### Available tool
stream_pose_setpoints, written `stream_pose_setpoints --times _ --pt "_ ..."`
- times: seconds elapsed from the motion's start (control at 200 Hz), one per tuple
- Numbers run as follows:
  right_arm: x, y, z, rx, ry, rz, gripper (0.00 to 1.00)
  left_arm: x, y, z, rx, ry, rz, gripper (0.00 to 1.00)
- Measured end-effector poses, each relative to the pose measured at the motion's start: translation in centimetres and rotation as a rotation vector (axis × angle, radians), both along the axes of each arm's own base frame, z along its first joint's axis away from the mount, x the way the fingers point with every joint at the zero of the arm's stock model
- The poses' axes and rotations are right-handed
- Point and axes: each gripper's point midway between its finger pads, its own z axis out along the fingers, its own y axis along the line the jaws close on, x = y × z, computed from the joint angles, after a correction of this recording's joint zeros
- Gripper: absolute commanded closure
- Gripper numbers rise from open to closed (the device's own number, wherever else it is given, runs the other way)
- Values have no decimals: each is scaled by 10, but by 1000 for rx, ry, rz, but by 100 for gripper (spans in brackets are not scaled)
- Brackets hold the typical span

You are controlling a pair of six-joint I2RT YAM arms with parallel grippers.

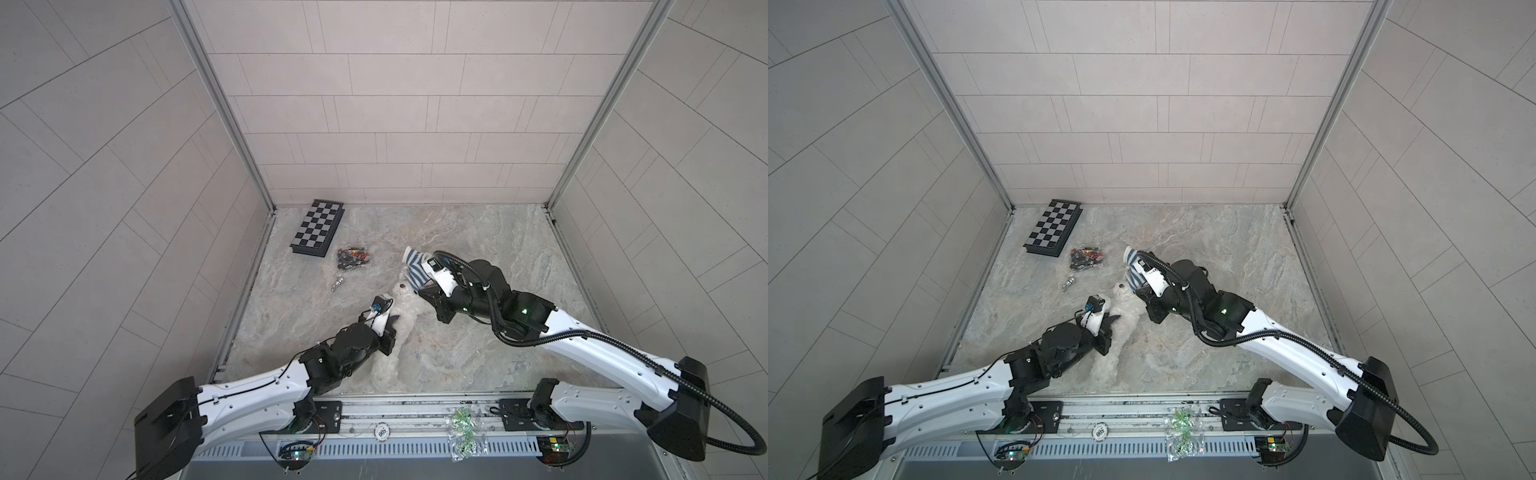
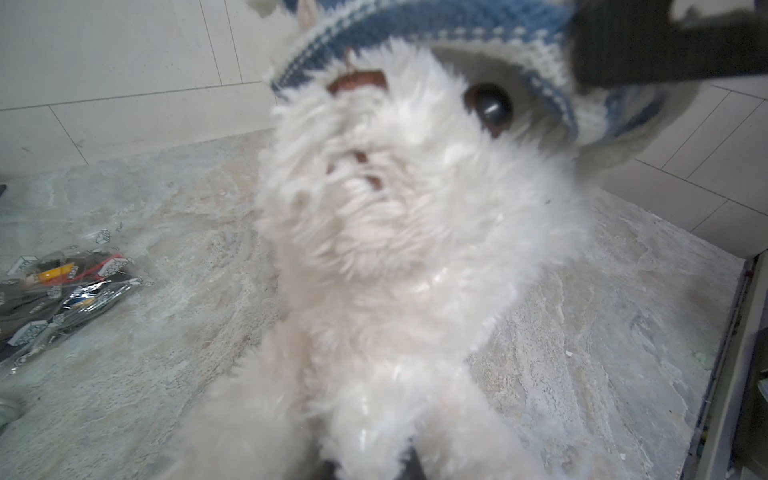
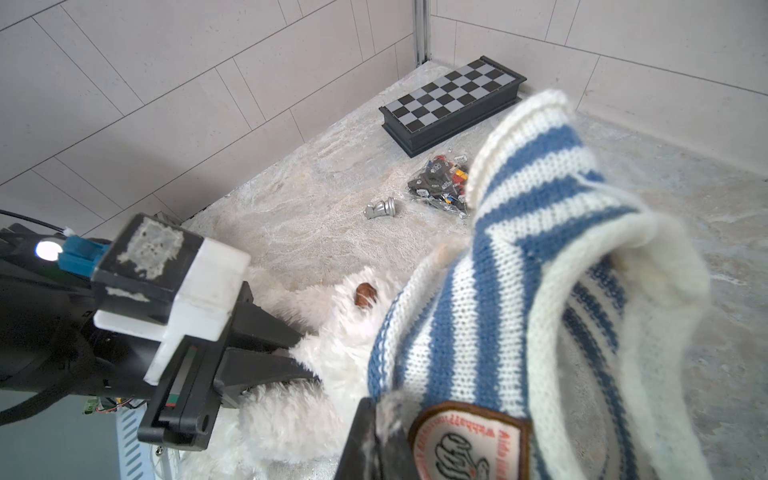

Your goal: Dress the teddy bear

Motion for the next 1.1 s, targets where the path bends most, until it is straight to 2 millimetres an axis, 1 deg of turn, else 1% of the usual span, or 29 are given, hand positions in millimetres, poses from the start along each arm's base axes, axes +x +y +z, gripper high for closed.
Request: stream_pose_setpoints --times 0.165,0.265,0.38,0.531,0.706,0.786,0.861,0.946,1.041,1.101 --pt "-9 3 3 -33 -3 20 88 -2 5 2 -8 -34 -1 100" --pt "-17 7 8 -46 -16 42 86 -2 6 11 -25 -66 -5 100" --pt "-23 11 17 -54 -37 58 83 -2 6 20 -41 -104 -11 100" --pt "-28 14 29 -66 -65 65 81 -2 5 27 -45 -142 -20 100" --pt "-36 16 48 -83 -111 76 81 -2 4 35 -47 -181 -24 100" --pt "-37 13 57 -92 -130 63 79 -1 5 38 -47 -195 -21 100" --pt "-35 5 62 -96 -145 26 74 1 7 39 -44 -201 -8 100" --pt "-26 -13 68 -97 -152 -45 68 2 10 34 -25 -190 9 100" --pt "-6 -42 73 -86 -145 -162 62 2 16 24 1 -152 34 100" --pt "7 -59 66 -93 -126 -230 60 2 23 16 19 -117 59 100"
